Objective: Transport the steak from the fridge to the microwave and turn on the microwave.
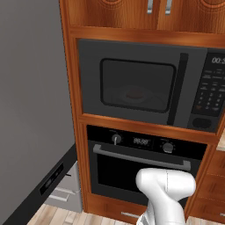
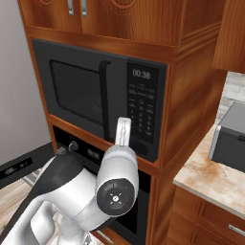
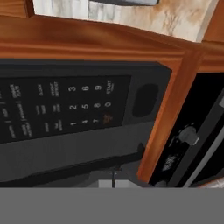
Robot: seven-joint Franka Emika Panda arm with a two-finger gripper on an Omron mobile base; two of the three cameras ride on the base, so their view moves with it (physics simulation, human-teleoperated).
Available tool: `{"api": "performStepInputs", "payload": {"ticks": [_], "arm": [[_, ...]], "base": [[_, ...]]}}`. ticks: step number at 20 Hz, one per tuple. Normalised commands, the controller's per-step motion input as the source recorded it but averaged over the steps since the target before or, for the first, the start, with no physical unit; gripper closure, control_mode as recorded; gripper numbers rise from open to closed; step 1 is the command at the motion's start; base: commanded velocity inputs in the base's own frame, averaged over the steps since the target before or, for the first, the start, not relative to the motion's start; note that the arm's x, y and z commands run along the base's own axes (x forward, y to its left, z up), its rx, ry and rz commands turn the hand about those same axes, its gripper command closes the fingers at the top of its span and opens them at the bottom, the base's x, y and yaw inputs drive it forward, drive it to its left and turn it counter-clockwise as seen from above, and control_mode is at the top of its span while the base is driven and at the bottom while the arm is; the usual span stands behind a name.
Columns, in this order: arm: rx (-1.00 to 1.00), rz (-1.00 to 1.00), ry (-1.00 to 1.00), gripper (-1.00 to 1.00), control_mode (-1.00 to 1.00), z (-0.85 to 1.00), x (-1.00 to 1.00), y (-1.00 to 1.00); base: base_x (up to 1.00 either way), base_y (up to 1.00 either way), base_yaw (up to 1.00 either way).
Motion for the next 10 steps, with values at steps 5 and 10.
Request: {"api": "performStepInputs", "payload": {"ticks": [5,10], "arm": [[0.12,-0.02,0.00,1.00,-1.00,0.00,0.29,-0.05],[0.09,0.00,-0.02,1.00,-1.00,-0.06,0.30,-0.18]], "base": [[0.00,0.00,0.00],[0.00,0.00,0.00]]}}
